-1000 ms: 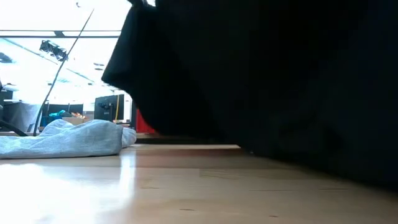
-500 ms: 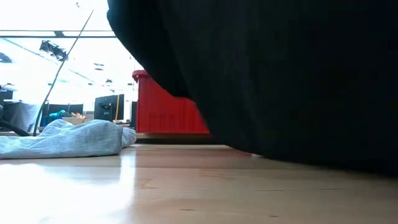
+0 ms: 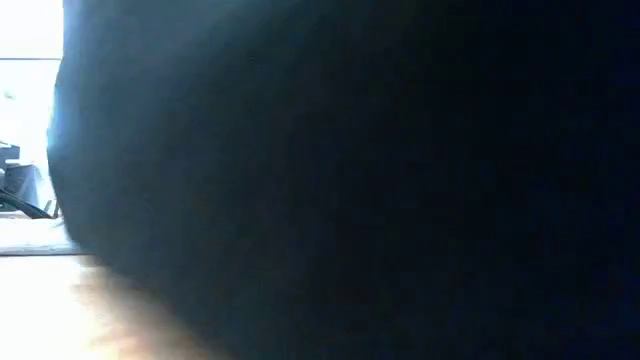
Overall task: Fold Laundry from Bin
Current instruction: Fold the black shirt
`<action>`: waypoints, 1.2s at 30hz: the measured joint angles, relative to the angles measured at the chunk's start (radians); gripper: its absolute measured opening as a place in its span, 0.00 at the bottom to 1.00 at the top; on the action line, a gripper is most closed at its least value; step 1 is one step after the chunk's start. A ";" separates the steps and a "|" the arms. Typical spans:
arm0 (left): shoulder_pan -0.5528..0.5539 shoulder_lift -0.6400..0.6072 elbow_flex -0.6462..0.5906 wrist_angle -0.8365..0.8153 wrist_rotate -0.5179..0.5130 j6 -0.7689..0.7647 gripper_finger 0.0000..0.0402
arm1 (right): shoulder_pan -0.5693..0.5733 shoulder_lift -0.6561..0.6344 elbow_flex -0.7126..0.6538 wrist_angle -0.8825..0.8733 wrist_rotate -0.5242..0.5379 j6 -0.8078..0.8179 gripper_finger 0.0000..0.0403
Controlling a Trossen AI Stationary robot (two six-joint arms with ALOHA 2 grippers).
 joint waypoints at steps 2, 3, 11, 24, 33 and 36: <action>0.023 0.015 0.000 -0.053 0.000 -0.024 0.02 | -0.004 -0.001 0.000 -0.091 0.031 0.123 0.02; 0.034 0.026 0.000 -0.077 0.000 -0.035 0.02 | -0.006 -0.001 0.000 -0.133 0.038 0.183 0.02; 0.116 0.118 -0.001 -0.130 0.031 -0.029 0.02 | 0.011 -0.018 -0.001 -0.245 0.074 0.304 0.02; 0.220 0.202 -0.002 -0.073 0.327 0.091 0.02 | 0.003 -0.016 -0.001 -0.282 0.023 0.284 0.02; 0.288 0.164 -0.001 0.340 0.129 0.268 0.02 | 0.008 -0.143 0.000 -0.495 0.345 0.145 0.02; 0.341 0.165 -0.001 0.360 0.076 0.313 0.02 | -0.009 -0.193 0.000 -0.728 0.457 0.124 0.02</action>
